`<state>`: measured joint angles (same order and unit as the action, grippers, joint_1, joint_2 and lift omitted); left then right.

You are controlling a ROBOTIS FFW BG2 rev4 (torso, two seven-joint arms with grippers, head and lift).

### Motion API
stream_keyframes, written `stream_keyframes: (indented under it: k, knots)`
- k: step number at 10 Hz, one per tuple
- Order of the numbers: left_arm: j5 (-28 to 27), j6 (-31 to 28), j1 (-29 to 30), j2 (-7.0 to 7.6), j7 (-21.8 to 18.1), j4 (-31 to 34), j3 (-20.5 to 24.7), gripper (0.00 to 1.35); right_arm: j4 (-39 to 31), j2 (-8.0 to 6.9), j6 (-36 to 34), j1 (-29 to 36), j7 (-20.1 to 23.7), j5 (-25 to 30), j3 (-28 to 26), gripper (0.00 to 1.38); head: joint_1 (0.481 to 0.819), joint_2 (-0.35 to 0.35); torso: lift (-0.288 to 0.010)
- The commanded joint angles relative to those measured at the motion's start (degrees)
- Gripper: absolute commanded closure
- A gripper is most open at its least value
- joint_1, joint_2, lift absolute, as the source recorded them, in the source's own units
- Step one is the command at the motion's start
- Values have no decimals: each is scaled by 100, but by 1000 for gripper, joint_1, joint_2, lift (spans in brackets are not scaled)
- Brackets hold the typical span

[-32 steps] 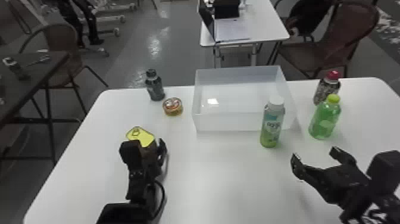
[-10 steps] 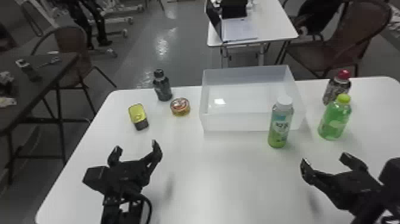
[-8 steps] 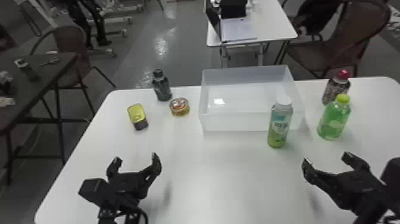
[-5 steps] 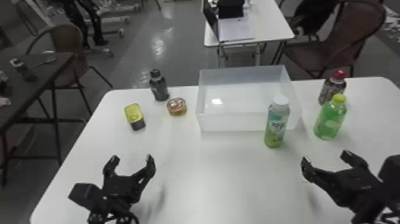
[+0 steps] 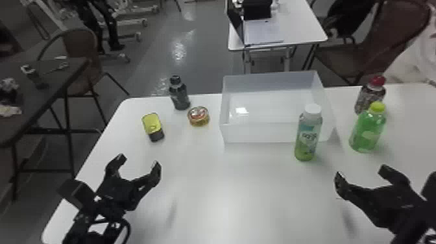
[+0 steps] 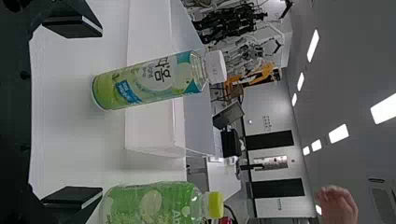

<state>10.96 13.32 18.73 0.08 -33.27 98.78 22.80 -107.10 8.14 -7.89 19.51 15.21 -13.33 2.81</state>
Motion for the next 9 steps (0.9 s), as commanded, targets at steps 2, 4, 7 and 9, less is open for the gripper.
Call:
stream_keyframes:
  k: [2, 4, 7, 9]
  knots:
    - [794, 241, -475, -23, -285, 818, 1579, 160, -39, -5, -81, 0, 0, 6, 9, 101, 695, 226, -130]
    - [1321, 400, -537, -23, 436, 1600, 2791, 160, -30, -14, -134, -35, 0, 6, 53, 101, 695, 350, -130]
    - [1699, 1243, -581, -23, 1745, 1635, 3143, 162, -4, -5, -143, -97, 0, -12, 88, 101, 695, 350, -130]
    - [1743, 1612, -862, -23, 2299, 1820, 3574, 162, 49, -5, -204, -158, 0, -65, 158, 102, 687, 350, -130]
